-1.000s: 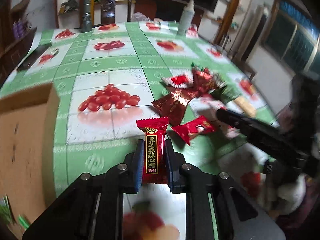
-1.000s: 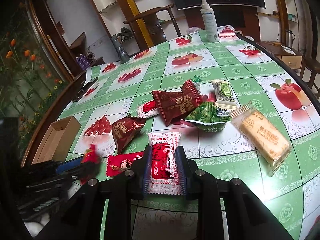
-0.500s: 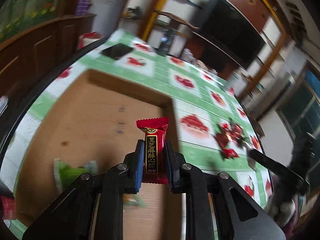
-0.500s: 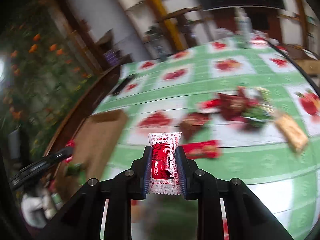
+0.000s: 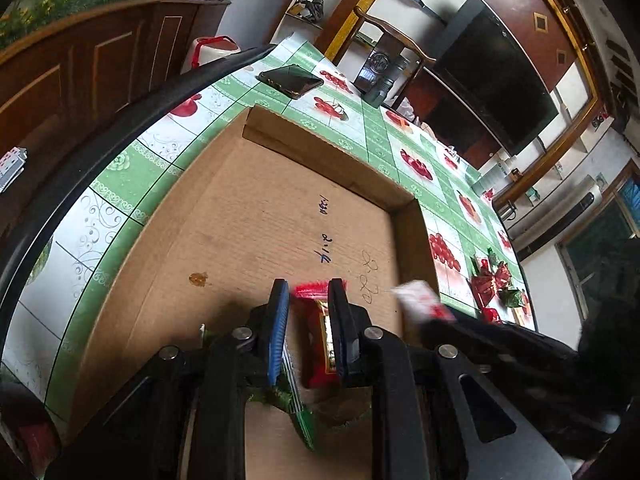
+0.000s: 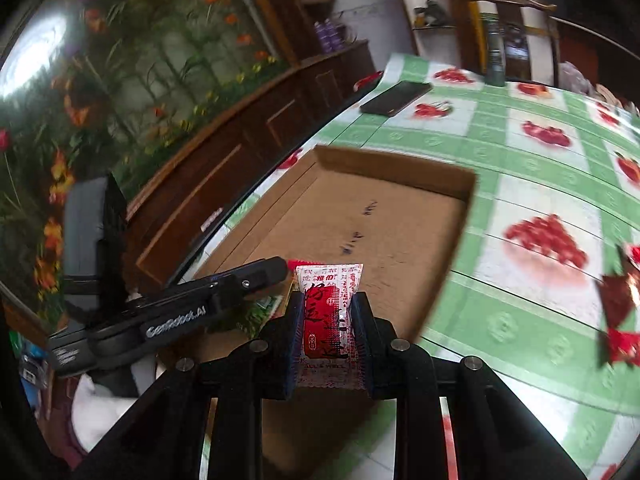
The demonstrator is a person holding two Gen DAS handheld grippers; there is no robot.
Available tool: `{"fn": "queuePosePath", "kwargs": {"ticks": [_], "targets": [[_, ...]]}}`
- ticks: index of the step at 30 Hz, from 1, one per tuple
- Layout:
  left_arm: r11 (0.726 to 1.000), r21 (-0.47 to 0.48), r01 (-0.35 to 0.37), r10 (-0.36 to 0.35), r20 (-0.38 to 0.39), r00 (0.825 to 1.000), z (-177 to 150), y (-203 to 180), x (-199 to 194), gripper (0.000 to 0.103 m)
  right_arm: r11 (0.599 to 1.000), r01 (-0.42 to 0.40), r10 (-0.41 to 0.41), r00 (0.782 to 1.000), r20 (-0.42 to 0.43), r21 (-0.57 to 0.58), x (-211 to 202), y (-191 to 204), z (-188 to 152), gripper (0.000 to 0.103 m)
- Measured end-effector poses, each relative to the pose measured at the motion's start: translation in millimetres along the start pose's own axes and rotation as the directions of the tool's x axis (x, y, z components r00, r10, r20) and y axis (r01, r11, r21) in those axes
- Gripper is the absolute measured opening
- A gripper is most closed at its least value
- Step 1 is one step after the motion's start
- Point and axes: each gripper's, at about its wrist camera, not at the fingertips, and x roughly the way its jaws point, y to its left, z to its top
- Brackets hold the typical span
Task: Organize snacks
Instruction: 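Open the left tool over the box while the right tool releases the sachet there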
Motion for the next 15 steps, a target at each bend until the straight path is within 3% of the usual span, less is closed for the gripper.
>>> {"fn": "queuePosePath", "kwargs": {"ticks": [6, 10, 13, 15], "targets": [[0.999, -0.025, 0.043, -0.042, 0.034, 0.999, 0.9, 3.8, -13.9, 0.027, 0.999, 0.034, -0.034, 0.999, -0.006, -0.014, 19.4, 7.6, -2.2, 0.03], [0.997, -0.051, 0.056, -0.051, 0.098, 0.994, 3.4, -0.3, -35.5, 0.056, 0.999, 0.035, -0.035, 0.998, 0.049, 0.003, -1.7, 3.8, -1.7, 0.039], [0.986, -0.062, 0.156, -0.145, 0.155, 0.977, 2.8, -8.4, -50.7, 0.069, 0.998, 0.029, -0.034, 0.994, 0.107, 0.047, -27.7, -10.3, -5.8, 0.046], [0.97, -0.056, 0.237, -0.224, 0.173, 0.959, 0.4, -16.8, -57.7, 0.069, 0.997, 0.032, -0.042, 0.991, 0.128, 0.076, -41.7, -22.6, -11.1, 0.046]]}}
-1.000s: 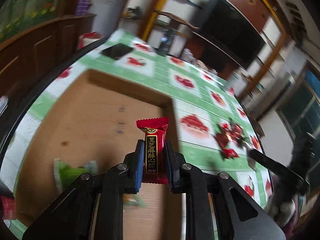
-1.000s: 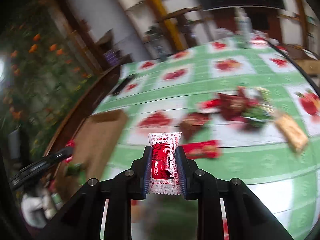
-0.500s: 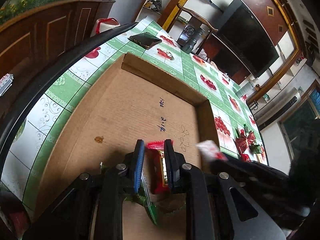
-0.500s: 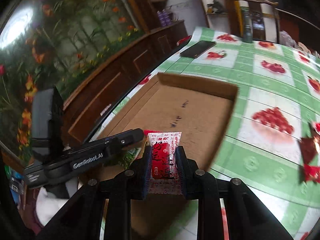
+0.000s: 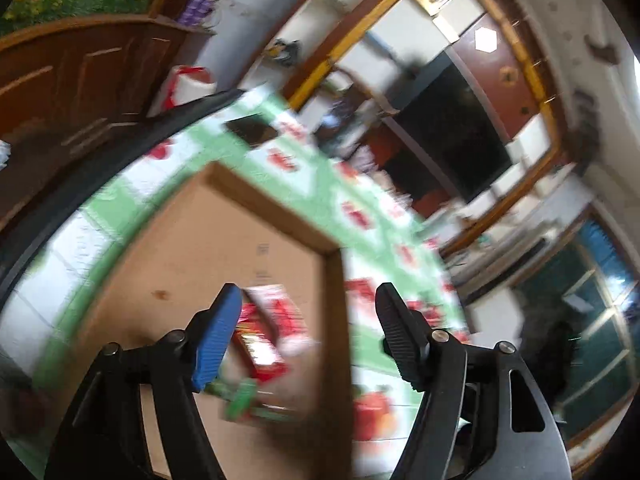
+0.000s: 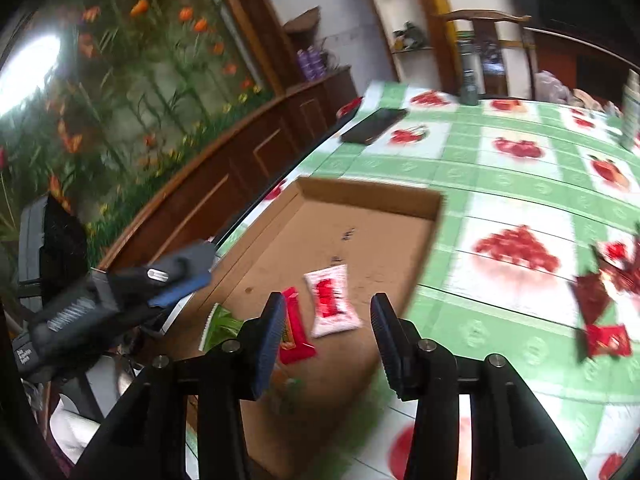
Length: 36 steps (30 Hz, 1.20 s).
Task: Organize snacks
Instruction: 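Open the left tool over the box while the right tool releases the sachet there, then grasp the tan biscuit packet with the right tool while the left tool grasps a red candy packet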
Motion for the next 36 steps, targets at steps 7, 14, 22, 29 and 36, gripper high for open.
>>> {"fn": "queuePosePath", "kwargs": {"ticks": [7, 14, 22, 29, 36], "targets": [[0.985, -0.009, 0.174, -0.174, -0.057, 0.983, -10.5, -34.7, 6.4, 0.078, 0.982, 0.123, -0.133, 0.989, 0.061, 0.145, -67.8, -85.7, -25.6, 0.052], [0.988, 0.051, 0.149, -0.137, -0.181, 0.974, -33.0, -70.8, 34.4, 0.077, 0.884, 0.26, -0.309, 0.949, 0.068, 0.387, -138.9, -205.3, -61.2, 0.054], [0.981, 0.133, 0.143, -0.099, -0.29, 0.952, -66.4, -112.6, 62.1, 0.077, 0.77, 0.324, -0.433, 0.898, 0.078, 0.549, -176.5, -295.3, -66.2, 0.055], [0.963, 0.237, 0.13, -0.044, -0.339, 0.94, -87.0, -138.1, 70.8, 0.077, 0.758, 0.414, -0.478, 0.879, -0.003, 0.504, -132.2, -326.6, -45.1, 0.057], [0.869, 0.474, 0.141, 0.053, -0.372, 0.927, -104.6, -181.7, 94.6, 0.077, 0.766, 0.486, -0.522, 0.852, -0.033, 0.422, -113.0, -321.3, -52.7, 0.057]]}}
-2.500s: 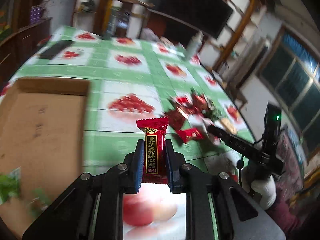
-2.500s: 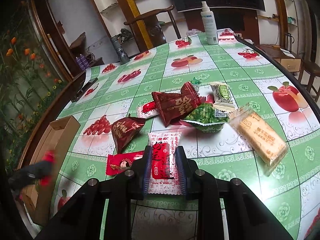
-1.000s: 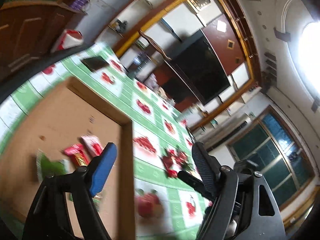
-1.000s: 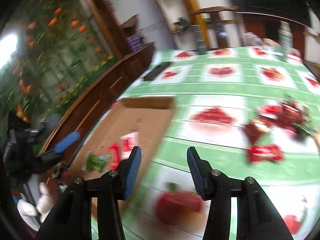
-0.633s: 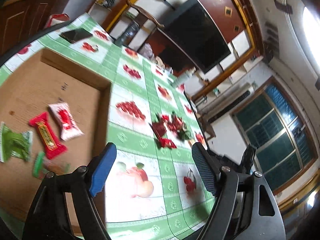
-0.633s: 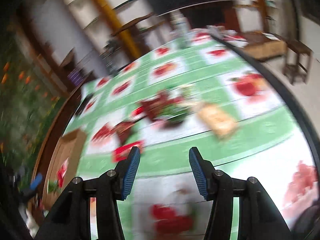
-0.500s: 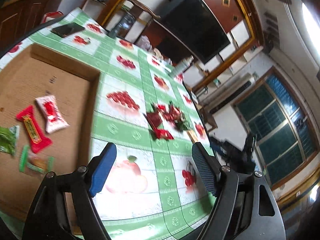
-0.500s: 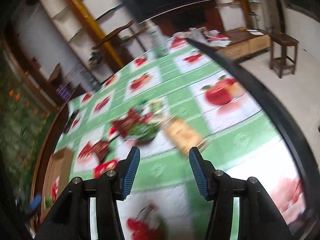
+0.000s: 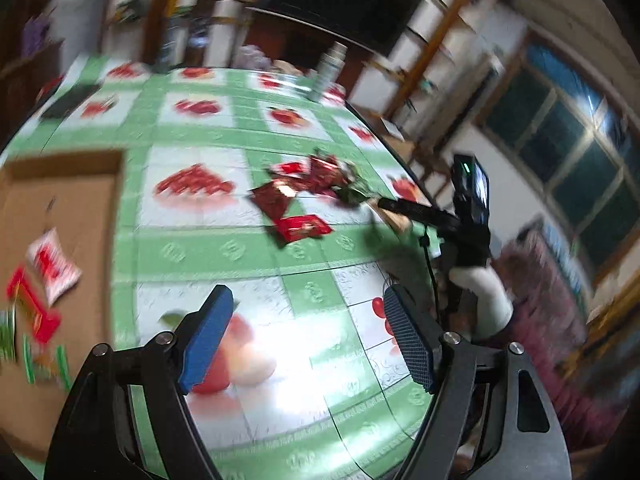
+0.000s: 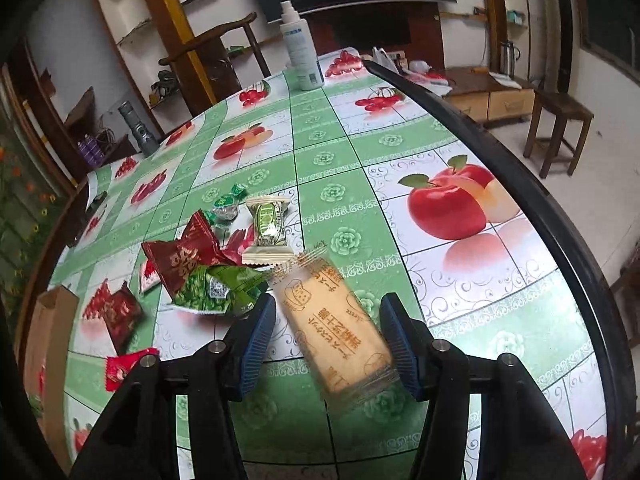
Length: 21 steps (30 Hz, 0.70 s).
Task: Organize snacks
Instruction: 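Grasp the tan biscuit packet with the right tool while the left tool grasps a red candy packet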
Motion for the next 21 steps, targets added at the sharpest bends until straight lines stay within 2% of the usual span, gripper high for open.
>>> {"fn": "queuePosePath", "kwargs": {"ticks": [3, 4, 5, 9, 12, 15, 18, 19, 20, 21], "targets": [[0.992, 0.121, -0.031, 0.038, -0.057, 0.998, 9.4, -22.1, 31.2, 0.077, 0.999, 0.03, -0.029, 1.0, 0.009, -0.043, 0.8, 5.7, -2.7, 0.055], [0.986, 0.16, -0.049, 0.062, -0.078, 0.995, 12.6, -28.6, 45.9, 0.077, 0.998, 0.036, -0.035, 0.999, 0.009, -0.052, 1.1, 7.1, -2.4, 0.048], [0.982, 0.18, -0.058, 0.075, -0.091, 0.993, 15.3, -32.1, 56.8, 0.077, 0.998, 0.02, -0.019, 1.0, 0.009, -0.062, 0.9, 8.1, -3.6, 0.035], [0.968, 0.245, -0.052, 0.089, -0.143, 0.986, 29.4, -41.5, 95.6, 0.077, 0.998, -0.03, 0.03, 1.0, 0.003, -0.048, -0.3, 6.2, -4.9, 0.032], [0.947, 0.31, -0.084, 0.13, -0.13, 0.983, 43.3, -49.1, 117.9, 0.077, 0.995, -0.104, 0.103, 0.994, -0.018, -0.014, 0.5, 4.6, -4.8, 0.028], [0.949, 0.303, -0.092, 0.143, -0.151, 0.978, 50.8, -46.2, 138.7, 0.077, 0.993, -0.118, 0.118, 0.993, -0.025, -0.004, 1.2, 5.8, -4.7, 0.028], [0.942, 0.298, -0.153, 0.216, -0.19, 0.958, 46.0, -36.7, 161.6, 0.077, 0.992, -0.127, 0.127, 0.991, -0.03, 0.004, 1.1, 5.4, -5.0, 0.025], [0.943, 0.294, -0.156, 0.224, -0.215, 0.951, 42.7, -33.3, 165.6, 0.074, 0.991, -0.132, 0.132, 0.991, -0.032, 0.007, 0.8, 5.3, -5.2, 0.024], [0.934, 0.315, -0.169, 0.235, -0.186, 0.954, 41.5, -35.5, 162.5, 0.059, 0.991, -0.136, 0.136, 0.99, -0.033, 0.008, 0.1, 5.5, -5.6, 0.022], [0.933, 0.322, -0.158, 0.228, -0.193, 0.954, 40.3, -36.5, 160.6, 0.051, 0.99, -0.141, 0.141, 0.989, -0.035, 0.008, 0.1, 5.3, -5.9, 0.021]]}}
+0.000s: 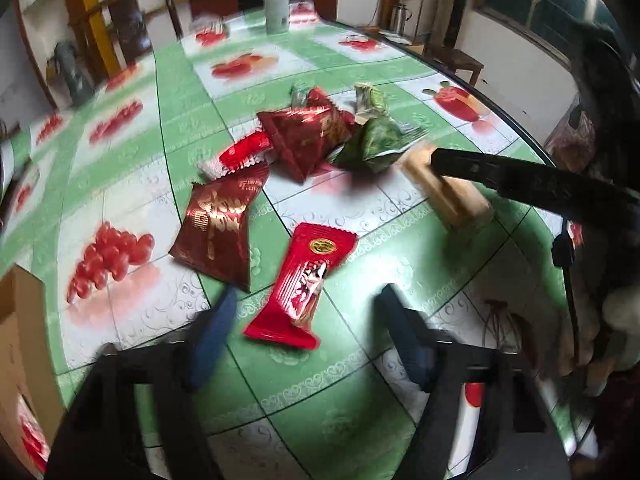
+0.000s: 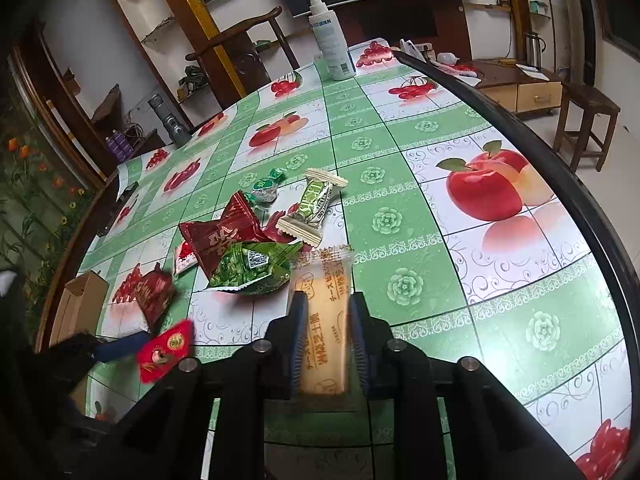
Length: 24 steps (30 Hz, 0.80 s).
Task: Organize snacks
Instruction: 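Grasp the tan biscuit packet with the right tool while the left tool grasps a red candy packet, then carry the red candy to the box and open the left tool while the right tool carries the biscuit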
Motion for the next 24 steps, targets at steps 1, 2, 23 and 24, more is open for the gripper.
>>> {"fn": "queuePosePath", "kwargs": {"ticks": [1, 2, 23, 24], "targets": [[1.0, -0.006, 0.021, -0.021, -0.008, 1.0, -0.9, -0.5, -3.0, 0.035, 1.0, -0.002, 0.002, 1.0, -0.002, -0.002, 0.4, 0.5, -0.1, 0.021], [1.0, -0.013, 0.027, -0.027, -0.012, 1.0, -1.2, -0.7, -4.9, 0.029, 1.0, 0.001, -0.001, 1.0, -0.002, -0.01, 0.4, 2.5, -0.5, 0.021], [0.998, -0.059, 0.028, -0.024, 0.061, 0.998, -5.3, -18.4, -28.0, 0.015, 1.0, -0.02, 0.019, 0.999, 0.028, 0.024, -2.2, -5.2, 0.6, 0.009], [0.996, -0.077, 0.039, -0.033, 0.078, 0.996, -10.1, -14.8, -36.6, 0.015, 0.999, -0.03, 0.029, 0.999, 0.027, 0.03, -2.3, -6.5, 0.5, 0.009]]}}
